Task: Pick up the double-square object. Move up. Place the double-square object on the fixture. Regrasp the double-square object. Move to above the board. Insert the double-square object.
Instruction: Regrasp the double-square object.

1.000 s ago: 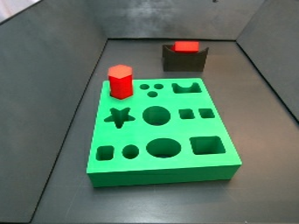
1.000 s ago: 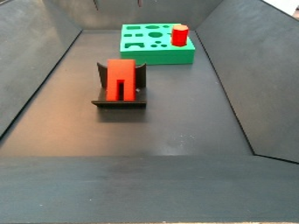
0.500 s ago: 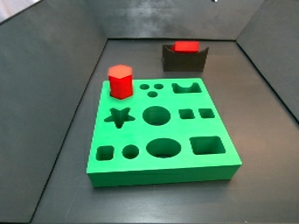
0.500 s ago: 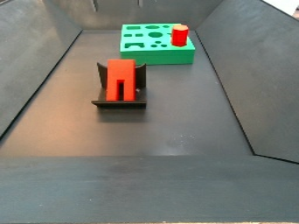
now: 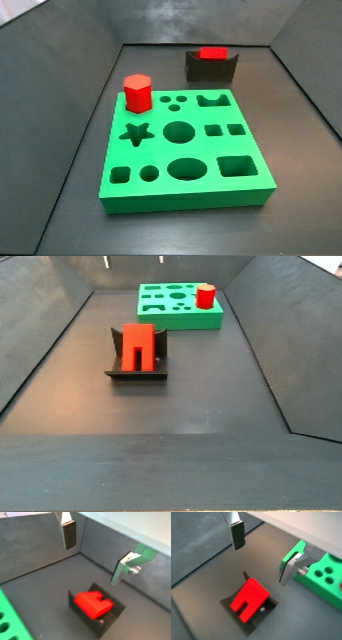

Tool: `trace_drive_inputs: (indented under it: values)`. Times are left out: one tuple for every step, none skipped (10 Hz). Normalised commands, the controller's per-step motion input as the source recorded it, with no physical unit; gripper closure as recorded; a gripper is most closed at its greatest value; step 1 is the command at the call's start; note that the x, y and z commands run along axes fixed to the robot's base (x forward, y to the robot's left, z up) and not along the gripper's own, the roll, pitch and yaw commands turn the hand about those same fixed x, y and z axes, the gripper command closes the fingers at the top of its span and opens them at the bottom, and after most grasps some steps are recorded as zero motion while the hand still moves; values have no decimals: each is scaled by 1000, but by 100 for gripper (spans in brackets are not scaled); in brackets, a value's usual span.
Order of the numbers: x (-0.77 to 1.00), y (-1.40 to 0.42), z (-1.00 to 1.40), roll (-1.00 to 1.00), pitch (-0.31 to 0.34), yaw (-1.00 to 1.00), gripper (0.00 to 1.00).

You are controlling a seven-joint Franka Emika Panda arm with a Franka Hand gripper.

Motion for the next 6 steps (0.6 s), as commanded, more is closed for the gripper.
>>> trace_drive_inputs:
  values:
    - [32,-23,-11,1000,43,41,0]
    - [54,-24,-18,1000,59,47,0]
    - [65,-29,-20,1000,66,50,0]
    - [81,-31,-21,1000,85,57,0]
    - [96,-34,-24,1000,102,65,0]
    - [110,-36,-23,1000,130,79,0]
